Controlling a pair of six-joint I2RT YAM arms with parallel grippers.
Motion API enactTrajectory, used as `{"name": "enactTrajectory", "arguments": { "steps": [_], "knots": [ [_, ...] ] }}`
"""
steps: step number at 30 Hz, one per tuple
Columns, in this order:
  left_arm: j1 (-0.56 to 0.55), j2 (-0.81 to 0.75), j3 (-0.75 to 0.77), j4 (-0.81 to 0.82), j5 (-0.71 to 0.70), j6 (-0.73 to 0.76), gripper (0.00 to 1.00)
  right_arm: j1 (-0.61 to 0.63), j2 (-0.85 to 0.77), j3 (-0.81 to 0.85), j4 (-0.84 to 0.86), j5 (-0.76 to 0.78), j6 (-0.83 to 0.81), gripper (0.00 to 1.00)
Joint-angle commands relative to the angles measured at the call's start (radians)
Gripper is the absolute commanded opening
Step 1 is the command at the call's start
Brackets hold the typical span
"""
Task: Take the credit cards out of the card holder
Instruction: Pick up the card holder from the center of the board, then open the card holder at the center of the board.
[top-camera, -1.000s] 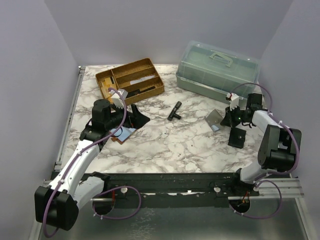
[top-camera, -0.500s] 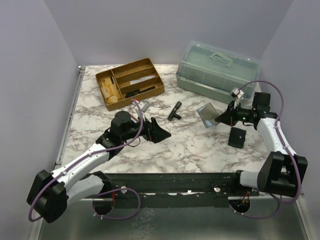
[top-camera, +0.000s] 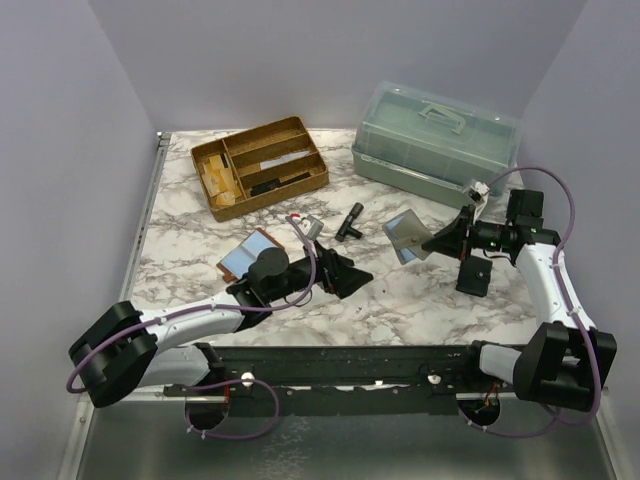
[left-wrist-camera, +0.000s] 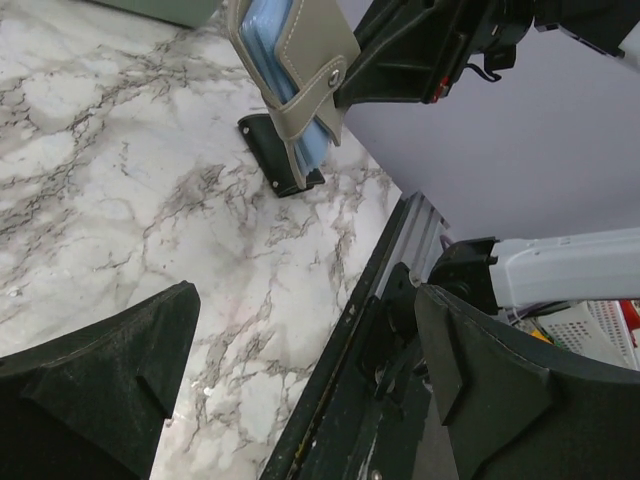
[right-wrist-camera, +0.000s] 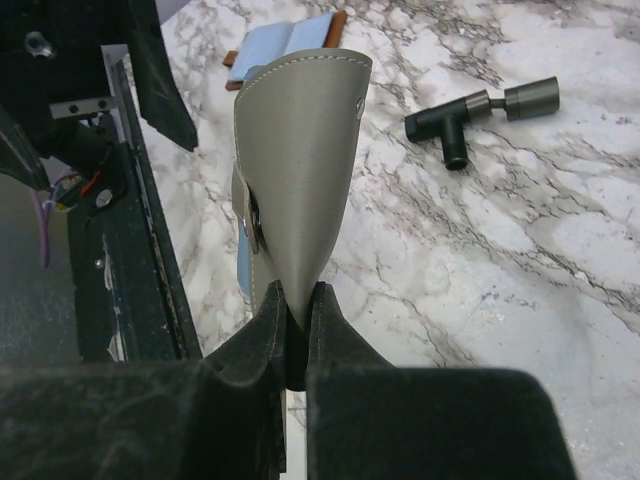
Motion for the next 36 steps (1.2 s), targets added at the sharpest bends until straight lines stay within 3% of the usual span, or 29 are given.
{"name": "enactTrajectory", "arguments": {
  "steps": [1,8,23,36],
  "knots": [
    [-0.045,0.048,0.018,0.19,-0.112,0.014,0.98,0.004,-0.038,-0.016,-0.037,-0.108,-0.019,0.0],
    [-0.087,0.121,0.039,0.294,-0.168,0.0,0.97,0.004,-0.054,-0.019,-0.05,-0.148,-0.027,0.0],
    [-0.127,0.312,0.182,0.326,-0.304,0.013,0.93,0.005,-0.046,-0.023,-0.08,-0.191,-0.048,0.0],
    [-0.127,0.42,0.29,0.343,-0.303,-0.025,0.6,0.018,-0.04,-0.032,-0.073,-0.15,-0.056,0.04]
  ]
}}
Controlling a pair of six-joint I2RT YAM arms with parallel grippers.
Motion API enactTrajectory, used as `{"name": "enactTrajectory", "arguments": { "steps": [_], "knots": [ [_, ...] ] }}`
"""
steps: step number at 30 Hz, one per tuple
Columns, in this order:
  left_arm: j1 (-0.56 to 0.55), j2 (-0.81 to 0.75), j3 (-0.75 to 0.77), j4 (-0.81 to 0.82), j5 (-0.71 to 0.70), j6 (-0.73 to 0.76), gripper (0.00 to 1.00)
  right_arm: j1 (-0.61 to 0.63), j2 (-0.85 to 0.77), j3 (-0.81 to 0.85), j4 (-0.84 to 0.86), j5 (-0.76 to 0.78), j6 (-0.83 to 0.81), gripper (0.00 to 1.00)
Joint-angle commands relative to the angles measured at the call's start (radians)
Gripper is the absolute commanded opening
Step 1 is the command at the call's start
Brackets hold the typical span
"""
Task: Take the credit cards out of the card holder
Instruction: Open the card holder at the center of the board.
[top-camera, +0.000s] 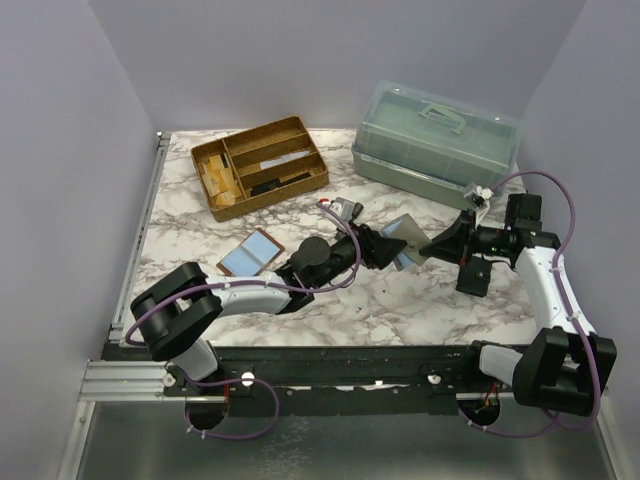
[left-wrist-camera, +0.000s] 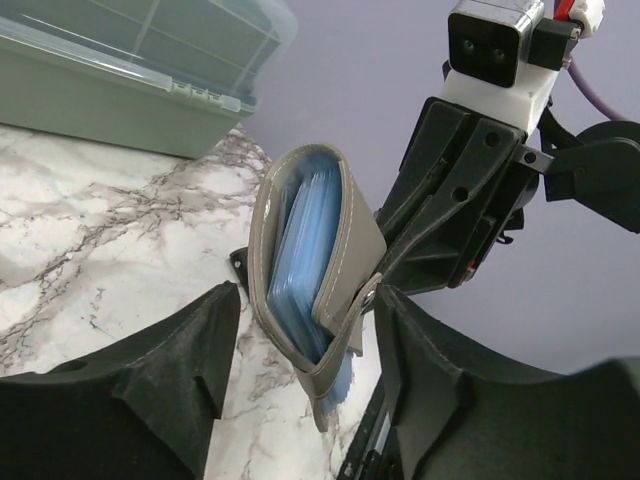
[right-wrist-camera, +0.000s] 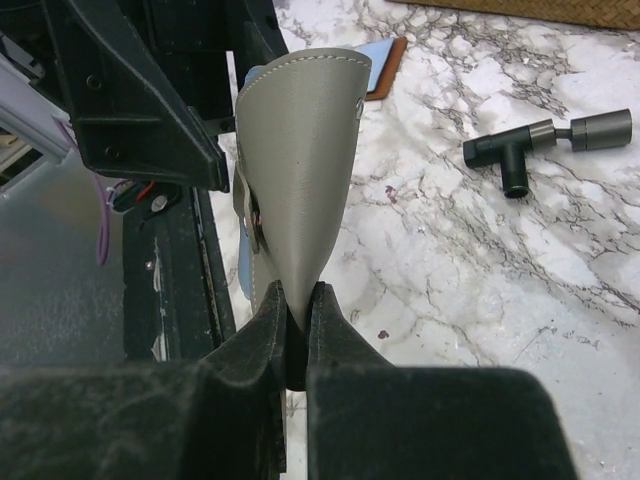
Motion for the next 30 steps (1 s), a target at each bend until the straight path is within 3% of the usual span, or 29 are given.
{"name": "enactTrajectory", "arguments": {
  "steps": [1,3,5,7,11,14,18,30],
  "knots": [
    [-0.005,0.026,0.031,0.043,-0.01,-0.017,0.58,0.014,-0.005,-0.014,-0.01,-0.013,-0.02,0.05],
    [-0.005,0.029,0.034,0.045,-0.004,-0.018,0.5,0.018,-0.007,-0.016,-0.009,-0.006,-0.02,0.11],
    [-0.005,0.031,0.033,0.05,-0.003,-0.018,0.31,0.021,-0.006,-0.017,-0.01,-0.004,-0.02,0.22],
    [-0.006,0.027,0.025,0.057,-0.003,-0.009,0.19,0.02,-0.008,-0.014,-0.017,-0.014,-0.021,0.36],
    [-0.001,-0.011,-0.015,0.073,0.015,0.042,0.15,0.021,-0.004,0.003,-0.072,-0.055,-0.059,0.77],
    [0.016,-0.059,-0.062,0.1,0.085,0.077,0.14,0.021,0.004,0.015,-0.124,-0.093,-0.104,0.93],
    [0.052,-0.1,-0.093,0.12,0.249,0.099,0.12,0.021,0.024,0.026,-0.197,-0.113,-0.182,0.99],
    [0.188,-0.103,-0.021,0.12,0.746,0.063,0.08,0.116,0.049,0.046,-0.385,-0.128,-0.46,0.99]
  ]
}}
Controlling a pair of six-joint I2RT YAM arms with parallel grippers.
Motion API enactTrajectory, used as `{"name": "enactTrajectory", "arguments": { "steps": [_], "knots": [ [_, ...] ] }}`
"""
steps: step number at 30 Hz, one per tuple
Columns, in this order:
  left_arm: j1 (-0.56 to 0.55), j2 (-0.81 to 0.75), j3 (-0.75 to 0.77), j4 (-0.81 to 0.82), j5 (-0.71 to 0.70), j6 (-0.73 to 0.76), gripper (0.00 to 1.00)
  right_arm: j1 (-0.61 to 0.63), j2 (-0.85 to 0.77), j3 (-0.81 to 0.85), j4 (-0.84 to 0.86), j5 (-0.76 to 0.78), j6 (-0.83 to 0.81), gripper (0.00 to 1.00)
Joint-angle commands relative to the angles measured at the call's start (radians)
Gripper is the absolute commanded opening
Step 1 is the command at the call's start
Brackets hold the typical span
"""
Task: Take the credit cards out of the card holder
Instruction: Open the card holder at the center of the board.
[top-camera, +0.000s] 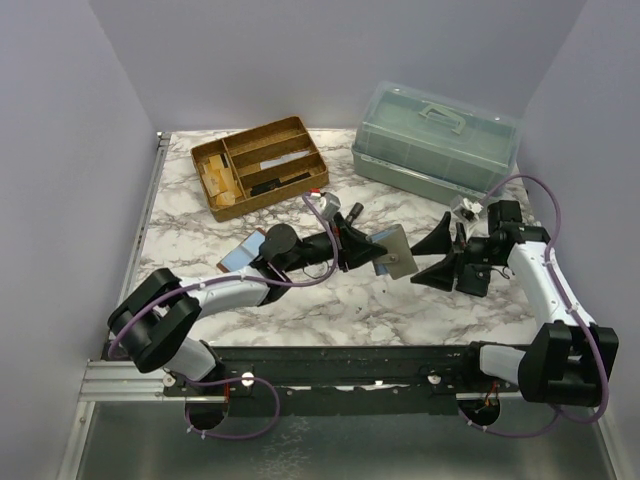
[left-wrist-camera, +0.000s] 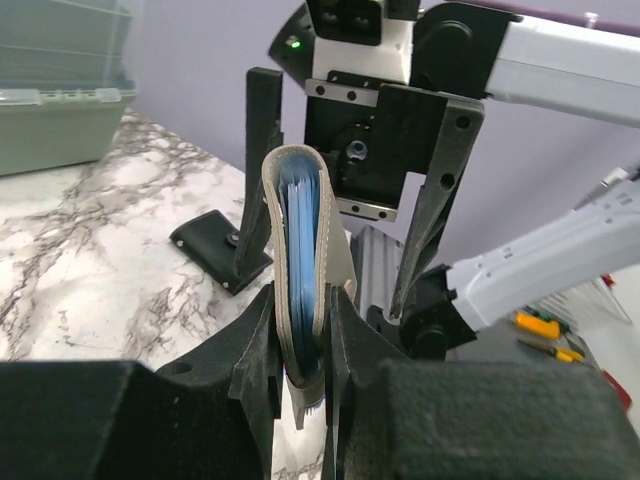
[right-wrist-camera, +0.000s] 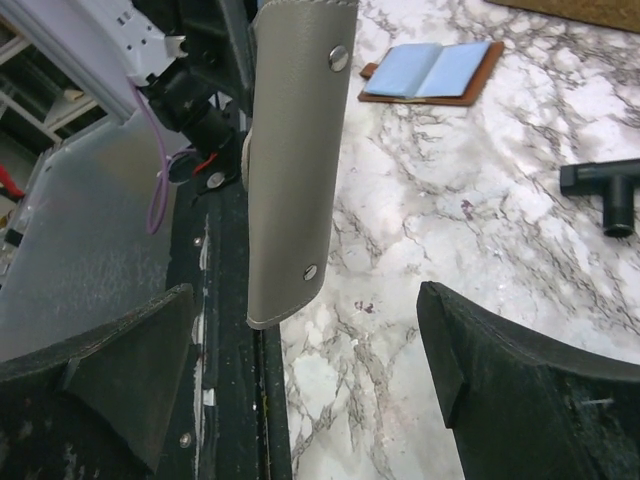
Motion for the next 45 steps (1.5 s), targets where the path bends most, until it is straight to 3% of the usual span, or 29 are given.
{"name": "enactTrajectory", "arguments": {
  "steps": [1,5,16,28,33,37,39,41,45],
  "knots": [
    [0.03,0.01,0.064,0.045,0.265,-0.024,0.08,0.039,0.019,0.038,-0.123,-0.053,-0.153,0.99],
    [0.032,0.024,0.089,0.029,0.298,-0.021,0.08,0.056,0.029,0.042,-0.178,-0.072,-0.209,0.98],
    [0.032,0.059,0.131,0.025,0.287,-0.009,0.08,0.071,0.021,0.02,0.012,-0.061,0.043,0.91],
    [0.022,0.091,0.163,0.025,0.293,-0.01,0.08,0.087,0.032,0.02,0.051,-0.07,0.108,0.8],
    [0.023,0.101,0.175,0.026,0.294,-0.012,0.08,0.102,0.042,0.024,0.054,-0.07,0.115,0.59],
    [0.021,0.107,0.182,0.026,0.278,-0.02,0.1,0.111,0.044,0.035,0.053,-0.054,0.113,0.23],
    [0.021,0.102,0.171,0.026,0.228,-0.031,0.17,0.111,0.041,0.043,0.063,-0.033,0.125,0.11],
    [0.022,0.07,0.132,0.024,0.112,-0.041,0.38,0.111,0.031,0.048,0.086,0.002,0.152,0.05],
    [0.023,-0.074,-0.006,0.013,-0.173,-0.045,0.77,0.111,-0.011,0.028,0.183,0.074,0.245,0.01]
  ]
}}
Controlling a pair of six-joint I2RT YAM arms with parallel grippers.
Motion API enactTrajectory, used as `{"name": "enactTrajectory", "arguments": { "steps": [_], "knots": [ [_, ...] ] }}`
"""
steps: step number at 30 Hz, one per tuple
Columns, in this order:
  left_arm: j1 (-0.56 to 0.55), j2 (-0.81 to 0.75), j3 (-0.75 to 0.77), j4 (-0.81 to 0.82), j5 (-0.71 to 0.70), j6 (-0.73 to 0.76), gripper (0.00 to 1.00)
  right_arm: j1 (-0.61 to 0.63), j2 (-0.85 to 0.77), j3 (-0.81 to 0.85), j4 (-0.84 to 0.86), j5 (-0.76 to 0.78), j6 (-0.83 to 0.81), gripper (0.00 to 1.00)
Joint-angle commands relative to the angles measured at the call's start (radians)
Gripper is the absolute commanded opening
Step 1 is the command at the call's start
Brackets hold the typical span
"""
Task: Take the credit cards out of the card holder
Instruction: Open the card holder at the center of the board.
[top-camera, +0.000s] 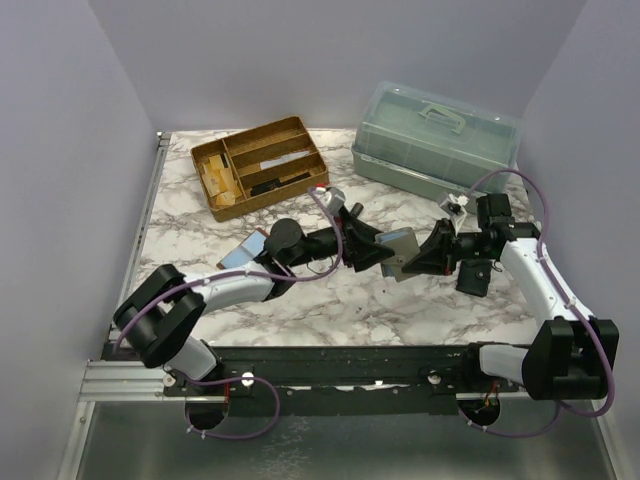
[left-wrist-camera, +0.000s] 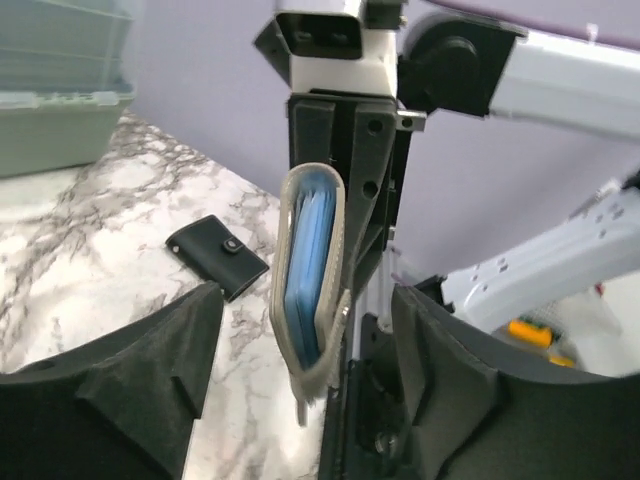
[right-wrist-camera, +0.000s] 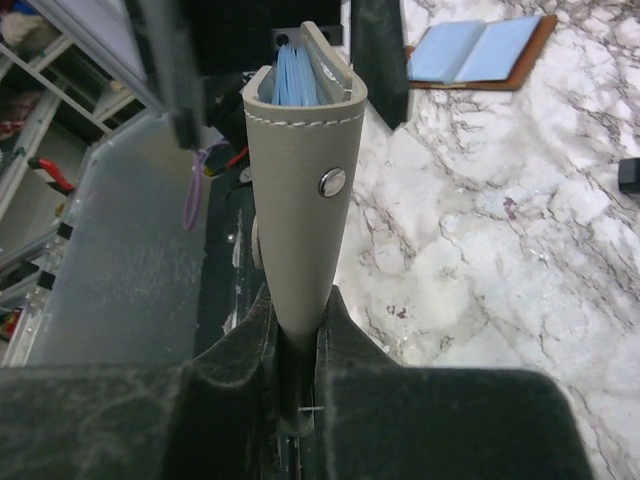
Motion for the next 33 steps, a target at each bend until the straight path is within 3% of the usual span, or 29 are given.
{"name": "enactTrajectory", "arguments": {
  "steps": [1,4,8,13,18,24,28,33],
  "knots": [
    [-0.005,-0.186,-0.149,0.027,-0.35,-0.022,0.83,0.007,-0.056,0.001,0.134,0.089,0.116,0.0],
    [-0.006,-0.311,-0.253,0.003,-0.476,-0.082,0.98,0.006,-0.076,-0.015,0.2,0.143,0.176,0.0],
    [-0.035,-0.416,-0.311,-0.066,-0.518,-0.189,0.99,0.006,-0.071,-0.02,0.242,0.207,0.218,0.0],
    [-0.189,-0.463,-0.178,-0.501,-0.735,-0.139,0.97,0.006,-0.07,-0.038,0.303,0.294,0.278,0.0],
    [-0.335,-0.382,-0.026,-0.768,-1.057,-0.218,0.92,0.006,-0.074,-0.047,0.33,0.338,0.301,0.0],
    [-0.43,-0.22,0.171,-0.996,-1.27,-0.367,0.94,0.006,-0.069,-0.047,0.334,0.356,0.307,0.0],
    [-0.451,-0.116,0.336,-1.217,-1.36,-0.461,0.97,0.006,-0.071,-0.049,0.336,0.362,0.31,0.0],
    [-0.453,-0.048,0.421,-1.262,-1.364,-0.481,0.99,0.006,-0.071,-0.048,0.335,0.365,0.31,0.0]
  ]
}}
